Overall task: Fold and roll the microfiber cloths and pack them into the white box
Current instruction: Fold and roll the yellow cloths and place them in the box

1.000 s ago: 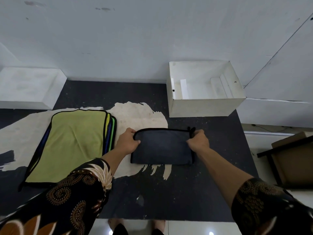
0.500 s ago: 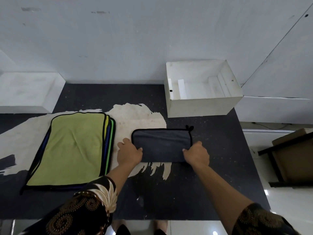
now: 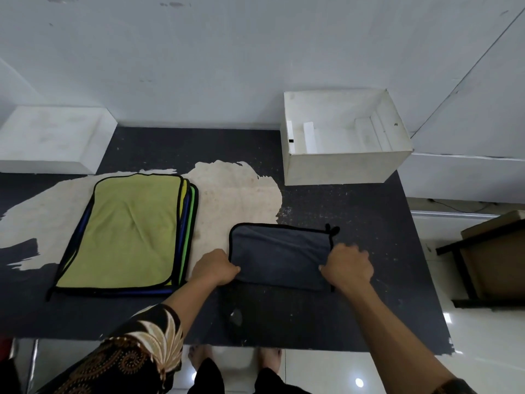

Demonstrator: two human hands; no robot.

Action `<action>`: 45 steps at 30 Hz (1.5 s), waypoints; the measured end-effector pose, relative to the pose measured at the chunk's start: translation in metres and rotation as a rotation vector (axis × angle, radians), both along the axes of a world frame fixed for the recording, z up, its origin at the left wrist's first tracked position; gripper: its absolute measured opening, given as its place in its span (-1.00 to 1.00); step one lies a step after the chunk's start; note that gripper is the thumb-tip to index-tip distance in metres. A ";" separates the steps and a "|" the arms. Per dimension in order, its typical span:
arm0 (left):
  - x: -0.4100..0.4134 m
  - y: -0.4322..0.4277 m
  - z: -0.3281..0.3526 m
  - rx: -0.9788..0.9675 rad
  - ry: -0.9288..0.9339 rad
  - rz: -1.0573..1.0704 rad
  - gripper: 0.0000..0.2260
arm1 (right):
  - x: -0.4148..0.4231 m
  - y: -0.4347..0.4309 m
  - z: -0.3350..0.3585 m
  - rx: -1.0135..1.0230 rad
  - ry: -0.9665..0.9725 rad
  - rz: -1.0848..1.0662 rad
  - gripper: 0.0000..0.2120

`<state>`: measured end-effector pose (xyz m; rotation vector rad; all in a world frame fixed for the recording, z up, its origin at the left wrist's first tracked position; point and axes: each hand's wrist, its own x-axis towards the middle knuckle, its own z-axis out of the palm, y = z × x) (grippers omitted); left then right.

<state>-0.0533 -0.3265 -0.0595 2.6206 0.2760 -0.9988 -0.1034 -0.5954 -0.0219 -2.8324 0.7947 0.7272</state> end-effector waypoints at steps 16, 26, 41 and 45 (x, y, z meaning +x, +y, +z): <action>-0.017 -0.002 -0.001 0.016 -0.121 0.035 -0.66 | 0.065 0.043 -0.038 0.114 -0.322 0.428 -0.62; -0.020 -0.004 0.004 0.019 -0.117 0.041 -0.63 | 0.072 0.041 -0.036 0.082 -0.361 0.433 -0.75; -0.029 -0.046 0.018 0.091 -0.676 -0.382 -0.53 | 0.008 0.065 -0.037 0.051 -0.545 0.280 -0.68; -0.035 -0.058 -0.003 0.051 -0.426 -0.583 -0.39 | -0.013 0.058 -0.050 0.150 -0.273 0.327 -0.46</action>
